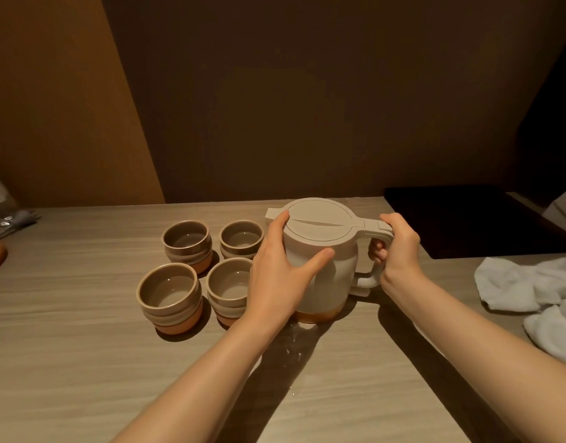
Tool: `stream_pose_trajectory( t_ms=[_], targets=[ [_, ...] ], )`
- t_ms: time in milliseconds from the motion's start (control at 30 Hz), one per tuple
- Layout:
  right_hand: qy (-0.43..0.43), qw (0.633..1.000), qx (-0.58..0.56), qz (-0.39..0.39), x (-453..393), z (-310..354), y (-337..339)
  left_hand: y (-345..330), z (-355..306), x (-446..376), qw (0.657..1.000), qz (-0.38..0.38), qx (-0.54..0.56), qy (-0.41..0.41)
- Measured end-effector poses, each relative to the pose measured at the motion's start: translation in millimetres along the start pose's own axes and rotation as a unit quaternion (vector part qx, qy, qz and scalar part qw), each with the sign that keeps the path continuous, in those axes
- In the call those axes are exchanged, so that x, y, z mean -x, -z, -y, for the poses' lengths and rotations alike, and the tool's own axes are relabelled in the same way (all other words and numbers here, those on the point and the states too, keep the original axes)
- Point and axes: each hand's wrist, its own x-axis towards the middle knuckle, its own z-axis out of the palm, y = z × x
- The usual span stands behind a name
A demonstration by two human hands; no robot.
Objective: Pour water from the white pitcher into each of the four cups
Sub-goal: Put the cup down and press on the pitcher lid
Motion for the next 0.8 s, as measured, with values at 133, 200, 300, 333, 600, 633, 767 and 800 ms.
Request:
stream_pose_trajectory(
  t_ms=[133, 200, 300, 333, 600, 633, 767, 800],
  targets=[
    [0.016, 1.0, 0.007, 0.018, -6.5, -2.2, 0.4, -3.9, 0.6, 2.6, 0.999, -0.029, -0.016, 0.0],
    [0.028, 0.999, 0.01, 0.034, -10.7, -3.4, 1.6, -6.3, 0.7, 3.4, 0.999, -0.043, -0.019, 0.001],
    [0.034, 0.998, 0.02, 0.057, -13.8, -4.7, 2.7, -9.9, 0.6, 3.8, 0.998, -0.06, -0.03, 0.004],
    [0.036, 0.997, 0.02, 0.062, -14.4, -5.2, 3.2, -11.0, 0.6, 4.1, 0.997, -0.065, -0.034, 0.006],
    [0.022, 0.997, 0.04, 0.061, -10.6, -2.6, 3.8, -13.2, 2.1, 5.4, 0.995, -0.078, -0.063, 0.005],
    [0.023, 0.997, 0.049, 0.064, -10.1, -1.8, 3.3, -12.6, 1.7, 5.5, 0.995, -0.076, -0.064, 0.006],
    [0.074, 0.982, 0.153, 0.079, 3.7, 9.8, 4.5, -9.7, -1.3, 6.8, 0.997, -0.047, -0.062, 0.001],
    [0.097, 0.974, 0.189, 0.076, 8.1, 12.6, 7.0, -8.4, -2.1, 8.0, 0.997, -0.041, -0.061, 0.002]
  ],
)
